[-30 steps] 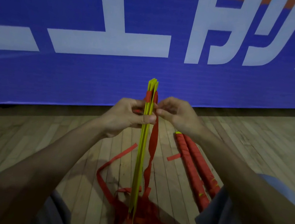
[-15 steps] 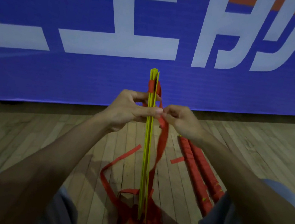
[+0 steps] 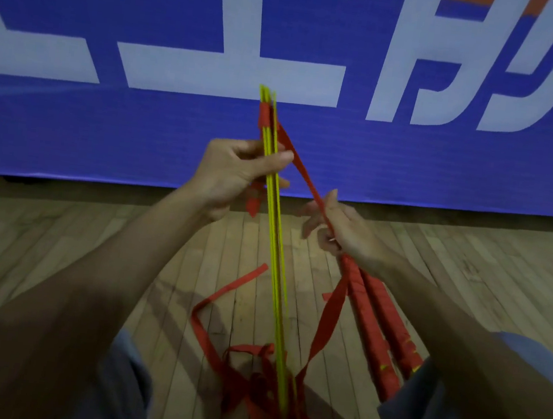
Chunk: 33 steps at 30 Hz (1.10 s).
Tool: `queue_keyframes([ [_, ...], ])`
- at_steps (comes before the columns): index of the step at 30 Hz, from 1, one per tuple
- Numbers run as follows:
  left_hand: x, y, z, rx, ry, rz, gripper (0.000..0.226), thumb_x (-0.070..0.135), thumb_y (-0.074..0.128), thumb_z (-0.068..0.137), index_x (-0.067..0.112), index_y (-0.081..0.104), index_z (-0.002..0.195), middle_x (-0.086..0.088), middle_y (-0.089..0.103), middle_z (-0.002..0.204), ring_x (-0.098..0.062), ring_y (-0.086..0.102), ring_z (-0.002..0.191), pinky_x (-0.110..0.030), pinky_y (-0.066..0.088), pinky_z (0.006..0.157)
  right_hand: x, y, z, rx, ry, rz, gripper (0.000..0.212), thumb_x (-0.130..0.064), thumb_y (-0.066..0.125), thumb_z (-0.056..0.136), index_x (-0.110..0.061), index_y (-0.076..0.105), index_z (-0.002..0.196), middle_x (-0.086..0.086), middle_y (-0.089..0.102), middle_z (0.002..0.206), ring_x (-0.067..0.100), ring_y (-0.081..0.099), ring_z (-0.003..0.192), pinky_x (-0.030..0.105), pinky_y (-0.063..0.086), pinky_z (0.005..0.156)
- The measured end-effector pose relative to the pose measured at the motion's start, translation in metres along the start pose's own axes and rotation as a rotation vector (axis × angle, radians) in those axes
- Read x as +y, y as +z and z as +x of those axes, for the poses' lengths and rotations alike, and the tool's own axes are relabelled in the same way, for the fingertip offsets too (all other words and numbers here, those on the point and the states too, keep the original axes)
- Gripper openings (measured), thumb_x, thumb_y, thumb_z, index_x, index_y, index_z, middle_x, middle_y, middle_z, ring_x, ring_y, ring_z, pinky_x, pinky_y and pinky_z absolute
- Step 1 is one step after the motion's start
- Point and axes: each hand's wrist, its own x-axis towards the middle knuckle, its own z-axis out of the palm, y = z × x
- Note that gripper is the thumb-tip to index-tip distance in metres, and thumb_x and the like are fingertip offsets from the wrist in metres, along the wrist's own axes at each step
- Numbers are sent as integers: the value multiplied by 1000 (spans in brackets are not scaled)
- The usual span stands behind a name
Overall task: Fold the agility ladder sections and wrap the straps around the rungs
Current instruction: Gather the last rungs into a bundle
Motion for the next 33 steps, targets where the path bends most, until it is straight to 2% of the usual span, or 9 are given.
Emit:
queue_keyframes([
  [3,0,-5,7,108,18,-63,5,14,73,83,15,69,84,1,68,71,-15,72,63,-26,55,54,4,17,-7,-307,56,-207,47,-57,58,88,-21,58,119,5,71,102,12,56,55,19,38,45],
  [5,-4,-5,11,173,34,-74,8,16,76,81,17,68,82,3,67,70,-13,70,64,-25,54,55,7,28,-9,-362,34,-397,43,-44,73,83,-21,56,115,2,70,100,5,62,66,19,47,55],
  [10,-15,4,15,161,59,-119,11,24,69,88,16,65,94,1,66,80,-16,70,78,-27,57,67,13,31,-6,-253,-24,-540,13,-25,59,94,-25,52,106,-2,66,92,3,60,82,21,45,70],
  [13,-21,12,15,138,18,-109,13,28,55,98,16,58,99,-3,62,94,-17,68,85,-30,57,79,15,19,1,-151,-9,-479,11,-14,51,96,-24,54,101,1,63,104,5,57,89,27,49,82],
  [16,-33,20,9,93,-141,86,15,12,51,97,13,55,111,-10,63,107,-22,67,94,-37,54,83,14,2,11,55,-70,-376,13,-12,50,94,-18,61,92,-1,59,102,11,57,92,31,44,85],
  [19,-50,31,-4,-175,-246,398,42,11,60,91,12,50,132,-8,63,118,-19,62,106,-36,50,89,9,-15,16,234,-88,-257,18,-5,48,93,-10,65,96,1,63,102,7,59,84,27,44,79],
  [22,-66,45,-21,-468,-281,614,64,27,70,88,14,39,143,-3,55,127,-16,58,114,-27,46,90,-1,-29,17,342,-94,-159,28,-8,48,91,-15,66,71,1,60,113,-6,55,68,20,41,66],
  [28,-90,64,-42,-438,-122,688,57,23,73,85,16,42,132,10,51,93,-4,57,80,-14,48,69,-8,-39,17,436,-64,24,28,-15,46,94,-18,61,70,10,66,105,7,53,73,31,39,70],
  [33,-86,63,-45,-459,-154,508,47,19,74,85,15,53,127,-5,57,104,-20,67,81,-40,60,75,-15,-39,13,434,-27,92,20,-31,53,99,-18,63,87,-5,71,80,-5,59,72,29,45,83],
])
